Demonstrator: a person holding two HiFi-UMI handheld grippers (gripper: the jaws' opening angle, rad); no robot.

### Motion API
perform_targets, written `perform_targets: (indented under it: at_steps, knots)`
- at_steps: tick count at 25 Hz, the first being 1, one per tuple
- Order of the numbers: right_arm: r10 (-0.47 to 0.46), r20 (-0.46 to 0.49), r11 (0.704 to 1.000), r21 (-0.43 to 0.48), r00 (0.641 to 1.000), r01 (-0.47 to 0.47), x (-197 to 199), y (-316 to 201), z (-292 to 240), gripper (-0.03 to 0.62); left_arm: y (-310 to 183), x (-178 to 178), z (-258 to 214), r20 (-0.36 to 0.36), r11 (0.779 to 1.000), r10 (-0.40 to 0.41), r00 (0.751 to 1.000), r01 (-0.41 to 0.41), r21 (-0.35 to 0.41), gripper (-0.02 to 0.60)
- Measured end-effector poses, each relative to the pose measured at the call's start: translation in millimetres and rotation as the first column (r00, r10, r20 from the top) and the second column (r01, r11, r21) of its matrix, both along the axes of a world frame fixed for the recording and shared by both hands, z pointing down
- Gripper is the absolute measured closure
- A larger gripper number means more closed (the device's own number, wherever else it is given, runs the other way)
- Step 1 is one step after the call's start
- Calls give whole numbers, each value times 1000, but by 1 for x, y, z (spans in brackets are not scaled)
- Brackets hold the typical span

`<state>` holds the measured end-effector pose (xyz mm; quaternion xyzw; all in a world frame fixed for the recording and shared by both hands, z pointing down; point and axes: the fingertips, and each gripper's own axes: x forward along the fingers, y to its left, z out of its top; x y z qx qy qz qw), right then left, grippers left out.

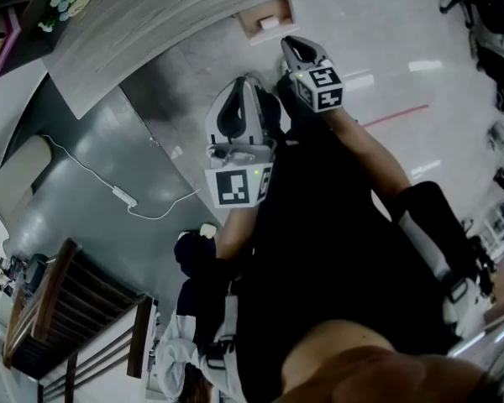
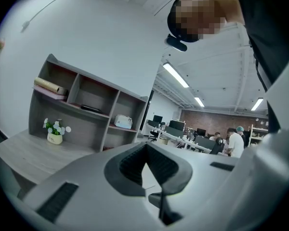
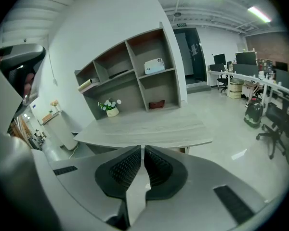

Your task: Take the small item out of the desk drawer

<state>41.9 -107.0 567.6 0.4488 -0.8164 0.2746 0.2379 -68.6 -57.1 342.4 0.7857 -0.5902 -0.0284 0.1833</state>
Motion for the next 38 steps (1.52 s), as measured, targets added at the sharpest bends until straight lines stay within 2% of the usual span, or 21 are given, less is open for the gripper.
perform_targets:
  at_steps: [2, 6, 17, 22, 31, 38]
  knots:
    - [-12, -9, 1000, -23, 1000, 11, -2, -8, 16, 584, -7, 0, 3, -7, 1000, -16, 1000, 16, -6, 585]
    - [-35, -45, 996, -85, 998, 32, -2, -19, 51, 511, -18, 2, 13, -12, 999, -30, 999, 30, -35, 584]
    - [-69, -163, 968, -251, 984, 26, 2, -40, 156, 445, -42, 6, 30, -29, 996, -51, 998, 49, -77, 584]
    - [-92, -214, 942, -337, 973, 15, 8, -40, 204, 431, -53, 8, 36, -33, 995, -50, 998, 47, -93, 584]
    - [-112, -279, 908, -420, 954, -16, 13, -42, 264, 391, -68, 4, 54, -40, 990, -70, 997, 65, -127, 584]
    - [-133, -261, 852, -524, 956, -25, 6, -34, 301, 372, -75, -4, 67, -41, 985, -92, 995, 85, -148, 584]
